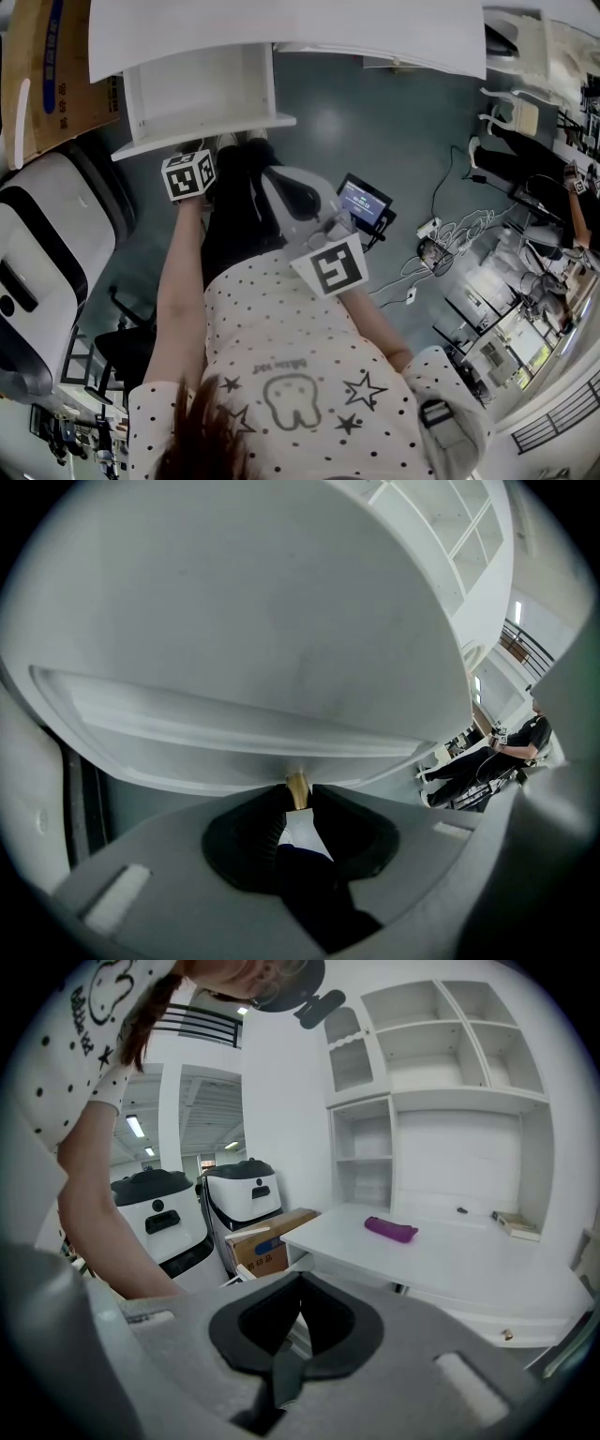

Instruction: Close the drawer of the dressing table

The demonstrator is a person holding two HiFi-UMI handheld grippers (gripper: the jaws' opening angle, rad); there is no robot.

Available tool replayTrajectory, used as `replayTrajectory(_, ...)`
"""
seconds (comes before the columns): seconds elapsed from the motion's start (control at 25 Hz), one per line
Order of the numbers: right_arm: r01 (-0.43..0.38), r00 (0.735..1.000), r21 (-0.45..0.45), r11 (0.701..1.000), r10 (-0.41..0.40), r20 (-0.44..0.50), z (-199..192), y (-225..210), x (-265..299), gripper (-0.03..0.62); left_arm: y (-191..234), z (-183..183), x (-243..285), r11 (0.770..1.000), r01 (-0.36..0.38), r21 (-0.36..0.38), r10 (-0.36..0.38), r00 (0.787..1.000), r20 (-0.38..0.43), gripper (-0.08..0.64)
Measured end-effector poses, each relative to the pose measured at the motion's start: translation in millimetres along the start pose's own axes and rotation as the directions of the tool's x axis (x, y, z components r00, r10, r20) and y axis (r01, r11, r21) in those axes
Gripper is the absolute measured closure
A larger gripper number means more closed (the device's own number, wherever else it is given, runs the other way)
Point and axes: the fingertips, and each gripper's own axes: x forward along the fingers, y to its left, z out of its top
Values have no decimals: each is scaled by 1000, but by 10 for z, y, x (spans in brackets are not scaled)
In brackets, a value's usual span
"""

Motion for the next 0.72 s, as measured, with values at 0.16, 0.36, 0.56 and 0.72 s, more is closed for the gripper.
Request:
replayTrajectory(0.16,-6,1000,-4,1000,6,-3,0,-8,-10,597,-6,19,2,1000,-14,-1,14,1000,4,469)
replayTrajectory(0.36,-6,1000,1,1000,6,2,9,-31,-13,597,-6,45,12,1000,-16,0,16,1000,8,469)
replayTrajectory(0.56,-9,1000,-6,1000,9,3,9,-64,-2,597,6,68,31,1000,-24,-6,24,1000,10,471)
replayTrajectory(0.72,-9,1000,1,1000,9,10,10,-73,-10,597,8,72,38,1000,-28,-4,28,1000,9,471)
